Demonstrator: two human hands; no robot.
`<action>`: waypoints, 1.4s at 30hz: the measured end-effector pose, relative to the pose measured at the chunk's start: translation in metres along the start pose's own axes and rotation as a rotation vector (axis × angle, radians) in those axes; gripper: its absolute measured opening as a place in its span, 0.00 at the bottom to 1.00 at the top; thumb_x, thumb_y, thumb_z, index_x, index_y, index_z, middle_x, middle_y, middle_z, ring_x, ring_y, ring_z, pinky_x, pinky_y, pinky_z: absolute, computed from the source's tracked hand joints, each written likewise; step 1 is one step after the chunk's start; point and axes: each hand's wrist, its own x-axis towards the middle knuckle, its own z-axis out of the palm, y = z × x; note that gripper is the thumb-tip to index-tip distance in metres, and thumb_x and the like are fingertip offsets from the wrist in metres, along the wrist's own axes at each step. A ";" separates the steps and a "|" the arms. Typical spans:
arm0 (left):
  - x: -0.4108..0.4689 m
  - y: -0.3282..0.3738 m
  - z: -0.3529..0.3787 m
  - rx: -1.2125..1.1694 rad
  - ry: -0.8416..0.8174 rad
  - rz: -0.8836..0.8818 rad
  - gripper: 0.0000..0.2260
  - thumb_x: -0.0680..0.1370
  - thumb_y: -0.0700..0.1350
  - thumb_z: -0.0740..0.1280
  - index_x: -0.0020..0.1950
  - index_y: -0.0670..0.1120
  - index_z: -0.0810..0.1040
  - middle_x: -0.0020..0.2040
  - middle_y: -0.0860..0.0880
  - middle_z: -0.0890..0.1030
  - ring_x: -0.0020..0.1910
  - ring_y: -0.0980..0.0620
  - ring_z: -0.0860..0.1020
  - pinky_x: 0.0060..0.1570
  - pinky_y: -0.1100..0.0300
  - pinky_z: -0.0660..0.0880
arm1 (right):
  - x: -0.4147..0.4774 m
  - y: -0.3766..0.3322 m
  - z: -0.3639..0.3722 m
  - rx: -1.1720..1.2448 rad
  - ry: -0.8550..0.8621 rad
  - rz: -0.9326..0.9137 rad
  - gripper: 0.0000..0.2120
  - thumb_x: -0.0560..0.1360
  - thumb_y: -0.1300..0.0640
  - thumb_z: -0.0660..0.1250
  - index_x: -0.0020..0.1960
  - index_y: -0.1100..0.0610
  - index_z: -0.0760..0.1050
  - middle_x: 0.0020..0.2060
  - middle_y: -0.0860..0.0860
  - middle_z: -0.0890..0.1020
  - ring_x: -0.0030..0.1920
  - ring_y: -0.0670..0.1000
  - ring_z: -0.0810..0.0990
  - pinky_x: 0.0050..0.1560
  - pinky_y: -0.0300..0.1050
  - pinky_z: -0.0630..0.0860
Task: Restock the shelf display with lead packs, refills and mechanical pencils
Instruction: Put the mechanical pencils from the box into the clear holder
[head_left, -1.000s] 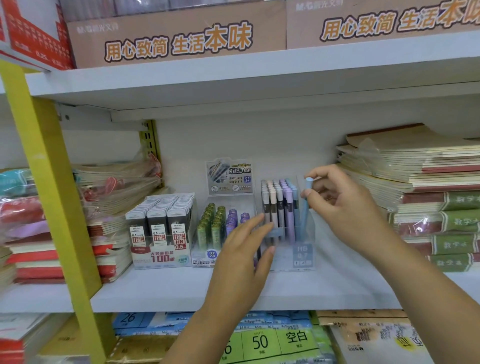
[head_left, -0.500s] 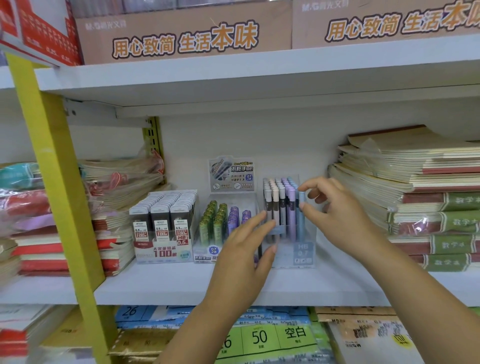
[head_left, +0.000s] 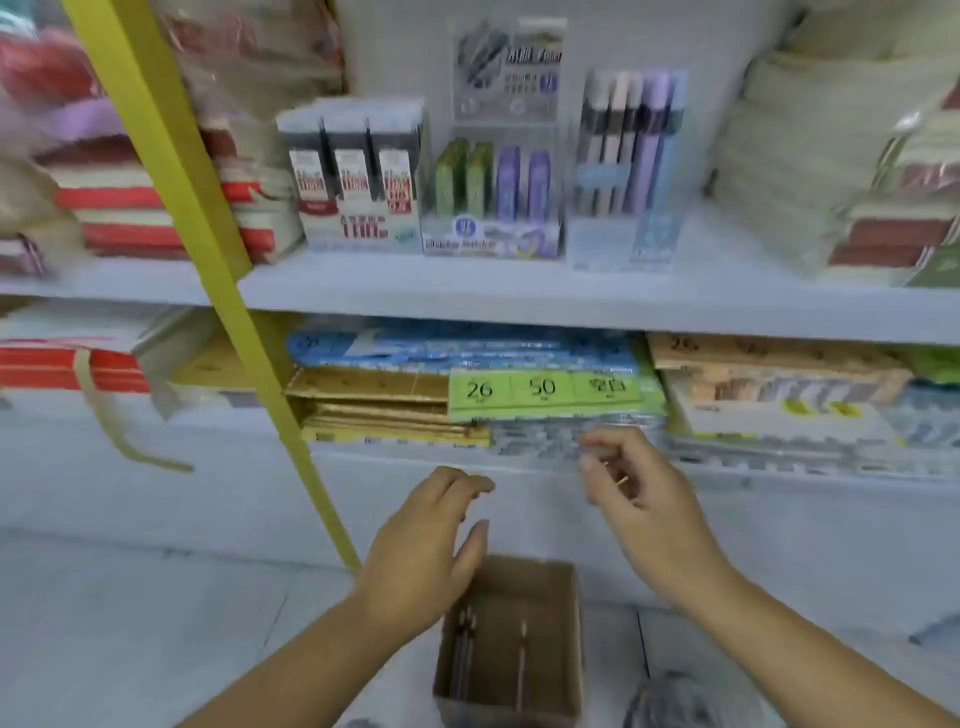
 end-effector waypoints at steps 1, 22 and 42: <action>-0.019 -0.014 0.019 -0.012 -0.097 -0.101 0.17 0.81 0.50 0.63 0.70 0.53 0.71 0.63 0.54 0.71 0.55 0.56 0.77 0.52 0.59 0.76 | -0.016 0.027 0.022 -0.024 -0.089 0.127 0.08 0.78 0.52 0.65 0.50 0.37 0.73 0.40 0.42 0.78 0.40 0.45 0.77 0.39 0.35 0.72; -0.114 -0.107 0.141 -0.819 -0.430 -0.973 0.17 0.84 0.43 0.61 0.72 0.53 0.74 0.63 0.59 0.81 0.61 0.63 0.78 0.62 0.65 0.74 | -0.080 0.273 0.202 -0.343 -0.298 1.110 0.14 0.75 0.62 0.69 0.58 0.58 0.70 0.53 0.58 0.79 0.53 0.58 0.78 0.48 0.43 0.69; -0.108 -0.107 0.132 -0.844 -0.437 -0.985 0.17 0.83 0.40 0.62 0.71 0.51 0.76 0.63 0.56 0.82 0.63 0.60 0.78 0.67 0.56 0.73 | -0.070 0.264 0.253 -0.088 -0.341 1.164 0.09 0.77 0.60 0.65 0.57 0.56 0.77 0.53 0.56 0.81 0.54 0.57 0.78 0.56 0.45 0.72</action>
